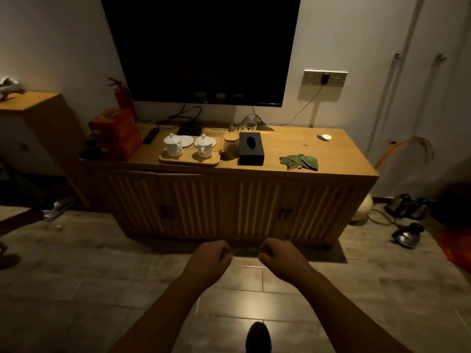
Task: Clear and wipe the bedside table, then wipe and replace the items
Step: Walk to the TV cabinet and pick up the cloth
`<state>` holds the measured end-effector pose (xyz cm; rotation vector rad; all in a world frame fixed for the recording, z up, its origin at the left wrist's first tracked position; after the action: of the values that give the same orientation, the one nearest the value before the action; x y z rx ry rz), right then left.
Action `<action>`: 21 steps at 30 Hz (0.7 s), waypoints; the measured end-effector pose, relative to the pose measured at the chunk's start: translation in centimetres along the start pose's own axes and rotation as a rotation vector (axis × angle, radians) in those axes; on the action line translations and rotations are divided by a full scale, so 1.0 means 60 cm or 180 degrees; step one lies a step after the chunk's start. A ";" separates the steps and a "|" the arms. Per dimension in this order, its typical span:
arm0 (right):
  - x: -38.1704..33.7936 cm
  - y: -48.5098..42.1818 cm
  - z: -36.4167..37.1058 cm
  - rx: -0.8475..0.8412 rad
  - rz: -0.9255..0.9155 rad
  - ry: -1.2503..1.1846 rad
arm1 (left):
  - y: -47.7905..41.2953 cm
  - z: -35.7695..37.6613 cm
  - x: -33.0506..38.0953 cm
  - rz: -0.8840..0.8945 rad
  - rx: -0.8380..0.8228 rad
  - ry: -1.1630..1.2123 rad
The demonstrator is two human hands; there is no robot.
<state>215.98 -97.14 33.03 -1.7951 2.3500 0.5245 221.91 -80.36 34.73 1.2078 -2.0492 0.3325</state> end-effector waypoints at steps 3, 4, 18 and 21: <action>0.017 -0.118 -0.004 -0.0068 -0.0058 -0.0143 | -0.110 -0.020 -0.023 -0.0111 0.0068 0.0011; 0.025 -0.158 -0.006 -0.0084 -0.0080 -0.0187 | -0.147 -0.025 -0.027 -0.0130 0.0080 -0.0005; 0.254 -0.575 -0.125 -0.0225 0.0584 -0.0323 | -0.659 0.028 0.060 0.0006 -0.0518 0.0148; 0.300 -0.648 -0.139 -0.0322 0.0758 -0.0267 | -0.765 0.048 0.065 0.0088 -0.0635 0.0113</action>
<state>248.91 -125.33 27.73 -1.5049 2.5347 0.7462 257.93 -108.64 29.25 1.0464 -2.0171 0.1567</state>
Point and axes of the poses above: each hand's wrist, its own y-axis away from the middle knuckle, its own z-axis out of the palm, x = y × z, the point moved 10 cm from there along -y, towards the middle knuckle, and after that the axes turned 13 degrees about y, right-handed, at the moved point
